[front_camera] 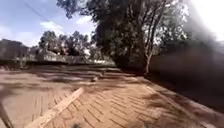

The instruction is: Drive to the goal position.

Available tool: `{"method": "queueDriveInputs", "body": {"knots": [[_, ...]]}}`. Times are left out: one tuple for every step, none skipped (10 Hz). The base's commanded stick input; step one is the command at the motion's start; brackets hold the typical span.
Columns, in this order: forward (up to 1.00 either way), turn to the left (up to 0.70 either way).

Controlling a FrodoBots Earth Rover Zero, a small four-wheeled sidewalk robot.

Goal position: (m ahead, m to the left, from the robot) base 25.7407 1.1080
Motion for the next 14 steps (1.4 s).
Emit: {"method": "queueDriveInputs", "body": {"knots": [[0.70, 0.00], [0.70, 0.00], [0.70, 0.00], [0.70, 0.00], [0.70, 0.00], [0.70, 0.00], [0.70, 0.00], [0.70, 0.00], [0.70, 0.00], [0.70, 0.00], [0.70, 0.00], [0.70, 0.00], [0.70, 0.00], [0.70, 0.00]]}}
